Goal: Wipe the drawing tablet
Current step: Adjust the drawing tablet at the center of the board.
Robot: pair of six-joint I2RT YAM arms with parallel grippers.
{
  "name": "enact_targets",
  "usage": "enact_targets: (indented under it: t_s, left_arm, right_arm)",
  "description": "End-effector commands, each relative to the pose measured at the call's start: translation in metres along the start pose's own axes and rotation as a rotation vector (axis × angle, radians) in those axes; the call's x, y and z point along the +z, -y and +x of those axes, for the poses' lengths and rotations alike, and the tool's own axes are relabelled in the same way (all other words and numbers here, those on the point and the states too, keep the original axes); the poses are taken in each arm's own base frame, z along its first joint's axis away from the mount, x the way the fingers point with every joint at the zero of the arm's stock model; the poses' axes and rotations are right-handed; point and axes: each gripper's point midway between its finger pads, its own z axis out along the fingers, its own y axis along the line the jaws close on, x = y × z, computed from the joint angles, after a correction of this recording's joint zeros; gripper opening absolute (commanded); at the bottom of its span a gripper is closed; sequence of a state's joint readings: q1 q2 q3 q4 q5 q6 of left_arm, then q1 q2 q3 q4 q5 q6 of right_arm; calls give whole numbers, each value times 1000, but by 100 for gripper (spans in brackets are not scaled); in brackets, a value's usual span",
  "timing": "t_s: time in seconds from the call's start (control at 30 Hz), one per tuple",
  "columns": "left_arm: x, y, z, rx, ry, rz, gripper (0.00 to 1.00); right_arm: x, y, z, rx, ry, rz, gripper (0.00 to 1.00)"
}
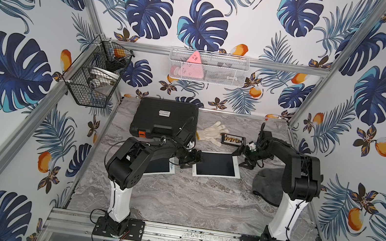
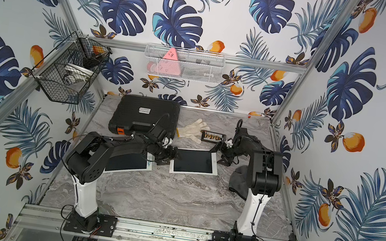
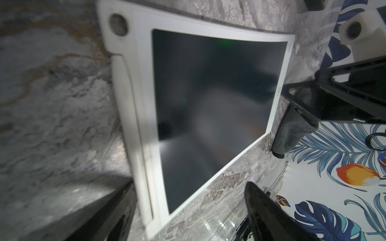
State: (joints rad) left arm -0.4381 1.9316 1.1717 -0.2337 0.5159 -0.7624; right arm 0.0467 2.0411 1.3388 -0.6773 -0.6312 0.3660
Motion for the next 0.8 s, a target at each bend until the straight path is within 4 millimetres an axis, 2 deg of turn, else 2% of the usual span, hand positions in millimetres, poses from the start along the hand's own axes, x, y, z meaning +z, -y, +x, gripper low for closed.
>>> enact_targets:
  t_s: [0.0, 0.07, 0.1, 0.17, 0.23, 0.33, 0.53, 0.77]
  left_arm:
    - [-2, -40, 4, -36, -2, -143, 86]
    - [-8, -50, 2, -33, 5, -172, 86]
    - [-11, -56, 2, -31, 4, -187, 86]
    - [-15, -65, 3, -32, 0, -202, 86]
    - [-19, -75, 5, -42, -4, -201, 86]
    - [-23, -86, 10, -56, -13, -202, 86]
    - [-27, -102, 26, -78, -34, -212, 86]
    - [-27, -105, 38, -75, -62, -196, 86]
  right_arm:
    - [22, 21, 32, 37, -79, 114, 82]
    - [29, 16, 46, 52, -103, 90, 82]
    - [25, 6, 51, 43, -89, 59, 82]
    - [28, 0, 65, 37, -100, 33, 82]
    - [34, 0, 82, 33, -116, 10, 81]
    - [38, -3, 92, 25, -97, -49, 81]
    - [46, -2, 95, 17, -61, -129, 80]
    - [49, -11, 92, 16, -23, -220, 75]
